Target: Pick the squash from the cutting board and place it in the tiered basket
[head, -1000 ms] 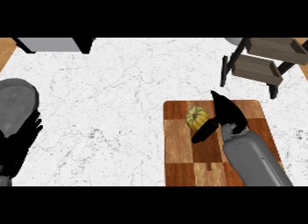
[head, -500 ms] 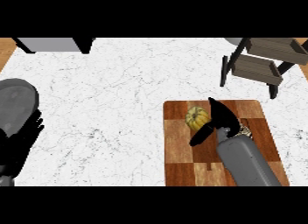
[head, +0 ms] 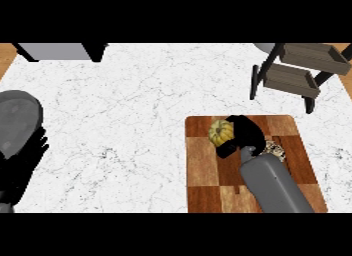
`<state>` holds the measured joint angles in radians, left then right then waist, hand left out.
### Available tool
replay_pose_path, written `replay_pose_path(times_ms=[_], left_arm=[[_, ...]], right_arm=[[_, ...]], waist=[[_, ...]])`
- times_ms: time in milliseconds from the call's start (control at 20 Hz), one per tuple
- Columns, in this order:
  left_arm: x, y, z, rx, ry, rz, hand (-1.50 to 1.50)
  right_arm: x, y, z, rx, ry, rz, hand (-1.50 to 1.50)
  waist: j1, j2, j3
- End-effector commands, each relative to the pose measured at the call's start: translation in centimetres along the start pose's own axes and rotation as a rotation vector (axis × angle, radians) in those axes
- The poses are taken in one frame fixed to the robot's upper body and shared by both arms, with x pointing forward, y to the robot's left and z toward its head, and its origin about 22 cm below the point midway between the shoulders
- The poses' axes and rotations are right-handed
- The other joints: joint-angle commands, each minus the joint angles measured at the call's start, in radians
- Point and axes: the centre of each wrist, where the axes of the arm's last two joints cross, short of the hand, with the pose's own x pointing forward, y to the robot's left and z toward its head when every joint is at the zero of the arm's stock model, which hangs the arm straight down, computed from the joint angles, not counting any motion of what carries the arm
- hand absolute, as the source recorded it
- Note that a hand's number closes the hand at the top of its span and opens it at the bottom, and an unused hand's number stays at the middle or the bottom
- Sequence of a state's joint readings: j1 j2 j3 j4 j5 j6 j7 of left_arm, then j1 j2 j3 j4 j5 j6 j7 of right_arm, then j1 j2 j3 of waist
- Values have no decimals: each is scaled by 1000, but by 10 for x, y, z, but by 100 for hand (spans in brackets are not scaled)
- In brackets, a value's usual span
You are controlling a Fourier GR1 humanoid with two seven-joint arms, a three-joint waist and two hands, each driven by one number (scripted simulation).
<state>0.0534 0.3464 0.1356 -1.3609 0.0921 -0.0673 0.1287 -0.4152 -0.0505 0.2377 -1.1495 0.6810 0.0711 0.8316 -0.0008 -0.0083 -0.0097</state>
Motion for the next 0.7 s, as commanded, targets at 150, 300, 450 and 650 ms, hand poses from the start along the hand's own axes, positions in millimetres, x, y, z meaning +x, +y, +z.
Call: replay_pose_path(times_ms=[150, 300, 450, 650], left_arm=[[7, 5, -2, -3, -6, 9, 0], [12, 4, -7, 6, 13, 10, 0], [2, -8, -5, -9, -5, -10, 0], [11, -9, -7, -47, -16, -35, 0]], right_arm=[[28, 0, 17, -65, -84, -59, 150], [15, -6, 20, -141, -60, -59, 150], [79, -5, 65, -190, -135, 5, 150], [159, -42, 133, -324, -277, 142, 150]], waist=[[4, 8, 10], [0, 7, 10], [9, 5, 9], [69, -2, 4]])
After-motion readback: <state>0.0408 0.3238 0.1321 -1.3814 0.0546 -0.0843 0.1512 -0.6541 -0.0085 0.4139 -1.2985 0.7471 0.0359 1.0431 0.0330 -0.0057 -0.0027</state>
